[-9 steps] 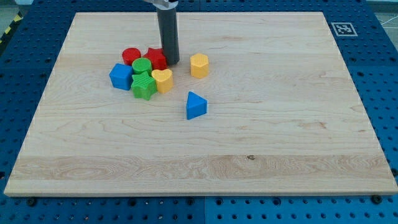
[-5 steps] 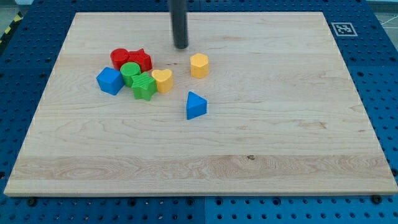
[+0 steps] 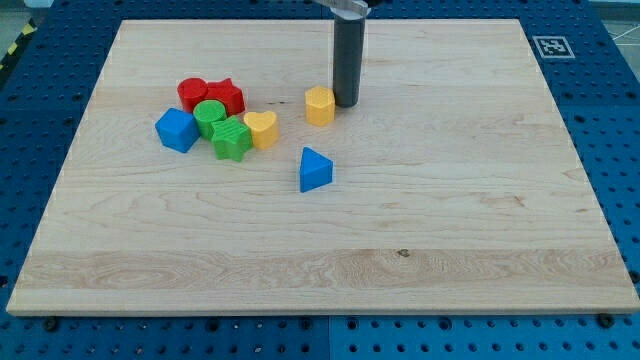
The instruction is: Push the yellow hexagon closer to the green circle and red star
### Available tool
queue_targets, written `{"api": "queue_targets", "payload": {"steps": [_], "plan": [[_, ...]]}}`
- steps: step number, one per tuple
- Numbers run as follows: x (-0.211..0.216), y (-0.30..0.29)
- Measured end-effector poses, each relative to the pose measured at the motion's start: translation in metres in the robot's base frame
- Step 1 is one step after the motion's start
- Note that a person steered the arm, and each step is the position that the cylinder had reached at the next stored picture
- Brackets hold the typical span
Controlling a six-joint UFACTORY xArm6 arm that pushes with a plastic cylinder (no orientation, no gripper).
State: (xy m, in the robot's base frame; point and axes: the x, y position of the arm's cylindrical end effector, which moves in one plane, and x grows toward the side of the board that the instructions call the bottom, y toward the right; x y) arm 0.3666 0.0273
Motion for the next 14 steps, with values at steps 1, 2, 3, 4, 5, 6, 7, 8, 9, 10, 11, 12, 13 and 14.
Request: {"api": "queue_targets", "payload": {"steps": [1,2,3,4,5,6,7,8,9,10,11,12,13,14], "plan": [[0.001,-0.007],[0.001,-0.022],[0.001,-0.036],[0.001,-0.048],[0.001,-0.061],[0.001,-0.074],[0.001,-0.086],[0.001,-0.1],[0.001,-0.093],[0.003,-0.046],[0.003,-0.043],[0.008,-0.045],[0.025,-0.061],[0.034,-0.075]]}}
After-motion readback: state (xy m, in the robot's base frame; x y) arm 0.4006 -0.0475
